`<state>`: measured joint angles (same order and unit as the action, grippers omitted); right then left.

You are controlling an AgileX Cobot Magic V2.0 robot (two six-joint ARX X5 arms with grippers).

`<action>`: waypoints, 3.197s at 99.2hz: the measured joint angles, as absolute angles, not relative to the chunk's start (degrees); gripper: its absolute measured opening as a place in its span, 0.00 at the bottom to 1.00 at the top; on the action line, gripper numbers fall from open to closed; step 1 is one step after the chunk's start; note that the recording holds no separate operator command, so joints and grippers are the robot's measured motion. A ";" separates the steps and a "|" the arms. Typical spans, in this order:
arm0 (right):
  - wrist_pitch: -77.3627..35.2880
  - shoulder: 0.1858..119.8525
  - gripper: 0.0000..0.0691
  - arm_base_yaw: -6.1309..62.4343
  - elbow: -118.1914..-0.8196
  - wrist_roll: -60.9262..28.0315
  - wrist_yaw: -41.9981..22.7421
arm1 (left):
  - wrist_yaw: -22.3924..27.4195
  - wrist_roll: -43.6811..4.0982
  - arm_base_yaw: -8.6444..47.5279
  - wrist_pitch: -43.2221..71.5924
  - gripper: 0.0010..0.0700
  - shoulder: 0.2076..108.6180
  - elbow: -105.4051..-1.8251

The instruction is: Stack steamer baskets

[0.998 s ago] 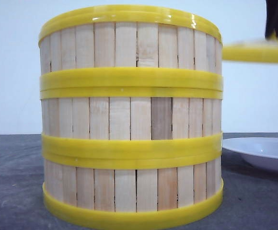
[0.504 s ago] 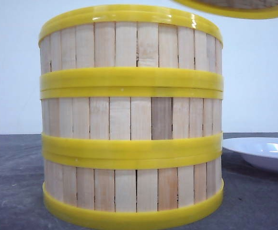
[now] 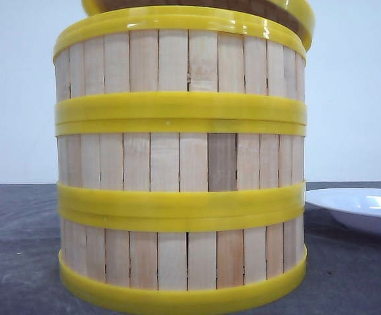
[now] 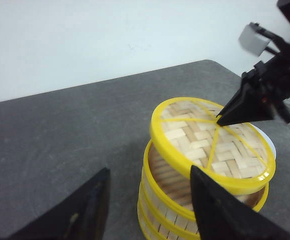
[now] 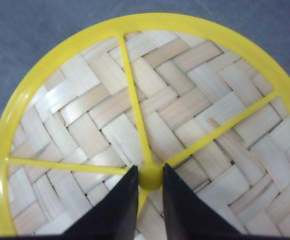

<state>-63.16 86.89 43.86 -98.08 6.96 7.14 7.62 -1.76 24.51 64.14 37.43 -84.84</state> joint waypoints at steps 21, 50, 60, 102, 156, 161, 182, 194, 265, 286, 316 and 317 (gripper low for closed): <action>-63.46 88.51 0.08 45.74 -98.10 6.50 6.22 | 7.62 -1.76 24.51 64.12 0.42 37.43 -84.84; -63.66 88.71 0.08 49.28 -98.08 6.24 6.00 | 7.62 -1.74 24.51 64.10 0.42 37.45 -84.84; -63.66 88.84 0.08 49.56 -98.10 6.17 5.10 | 7.62 -1.74 24.51 64.10 0.42 37.45 -84.84; -64.38 90.11 0.08 49.45 -98.10 5.78 1.41 | 7.62 -1.74 24.51 64.14 0.42 37.45 -84.84; -64.36 90.21 0.08 51.29 -98.10 5.74 1.21 | 7.62 -1.74 24.51 64.14 0.42 37.45 -84.84; -64.36 90.21 0.08 51.29 -98.10 5.74 1.23 | 7.62 -1.74 24.51 64.14 0.42 37.45 -84.84; -64.36 90.21 0.08 51.27 -98.10 5.74 1.23 | 7.62 -1.74 24.51 64.16 0.42 37.45 -84.84; -64.34 90.21 0.08 51.27 -98.10 5.76 1.23 | 7.62 -1.74 24.51 64.16 0.42 37.45 -84.84; -62.02 88.07 0.54 51.88 -106.06 4.73 -9.39 | 7.62 -1.74 24.51 64.49 0.42 37.45 -84.84; -62.89 76.62 0.56 55.92 -108.20 4.78 -17.69 | 7.62 -1.74 24.51 64.49 0.42 37.45 -84.84; -71.46 63.24 0.70 62.57 -107.92 8.14 -28.80 | 7.64 -1.74 24.51 64.45 0.42 37.45 -84.75; -71.59 62.85 0.70 62.78 -107.74 8.34 -28.95 | 7.62 -1.74 24.51 64.42 0.42 37.45 -84.68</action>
